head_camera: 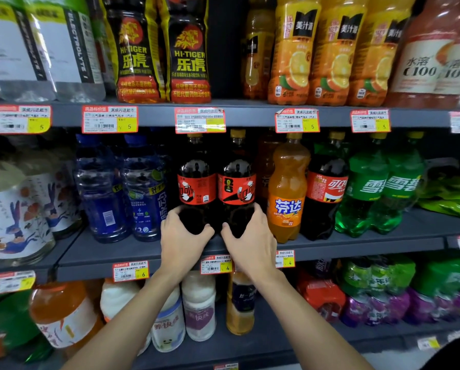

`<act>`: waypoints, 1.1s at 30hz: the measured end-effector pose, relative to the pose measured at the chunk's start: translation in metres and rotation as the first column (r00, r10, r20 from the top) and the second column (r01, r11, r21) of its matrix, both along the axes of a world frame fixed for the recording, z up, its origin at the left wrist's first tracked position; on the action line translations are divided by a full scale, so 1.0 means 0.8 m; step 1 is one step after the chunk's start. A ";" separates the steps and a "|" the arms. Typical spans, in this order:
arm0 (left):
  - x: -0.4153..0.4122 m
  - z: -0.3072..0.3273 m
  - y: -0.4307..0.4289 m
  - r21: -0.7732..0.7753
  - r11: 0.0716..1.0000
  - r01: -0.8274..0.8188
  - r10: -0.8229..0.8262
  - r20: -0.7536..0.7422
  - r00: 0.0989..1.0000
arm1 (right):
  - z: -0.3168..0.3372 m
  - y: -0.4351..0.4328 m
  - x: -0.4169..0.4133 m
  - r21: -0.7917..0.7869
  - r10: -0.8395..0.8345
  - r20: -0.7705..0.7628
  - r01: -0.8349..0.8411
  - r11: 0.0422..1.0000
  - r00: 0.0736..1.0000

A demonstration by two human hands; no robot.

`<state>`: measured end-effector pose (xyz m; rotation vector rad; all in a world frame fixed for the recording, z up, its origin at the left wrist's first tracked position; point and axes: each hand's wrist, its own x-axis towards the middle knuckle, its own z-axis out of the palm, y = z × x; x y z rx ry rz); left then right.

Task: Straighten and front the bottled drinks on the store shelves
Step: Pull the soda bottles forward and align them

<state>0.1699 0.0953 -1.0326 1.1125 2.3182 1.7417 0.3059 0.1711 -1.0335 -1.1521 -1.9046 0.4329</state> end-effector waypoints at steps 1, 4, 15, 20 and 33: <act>0.000 -0.001 0.000 -0.009 1.000 0.003 -0.003 0.010 1.000 | 0.002 -0.001 -0.001 0.001 -0.022 0.010 0.022 1.000 1.000; -0.001 -0.001 0.001 -0.029 1.000 0.002 -0.001 0.027 1.000 | 0.007 -0.003 -0.004 0.017 -0.110 0.060 0.109 0.994 0.992; 0.014 0.002 0.001 -0.032 0.997 -0.077 0.075 -0.064 0.995 | 0.013 -0.010 0.006 0.020 -0.154 0.127 0.153 0.988 0.980; 0.011 0.003 -0.006 -0.080 0.995 -0.064 0.050 -0.173 0.984 | 0.020 -0.002 0.020 0.065 -0.118 0.234 0.106 0.992 0.965; -0.015 0.014 -0.015 -0.033 0.995 0.094 -0.096 -0.058 0.994 | 0.048 0.008 0.030 -0.136 0.135 0.168 -0.113 0.984 0.977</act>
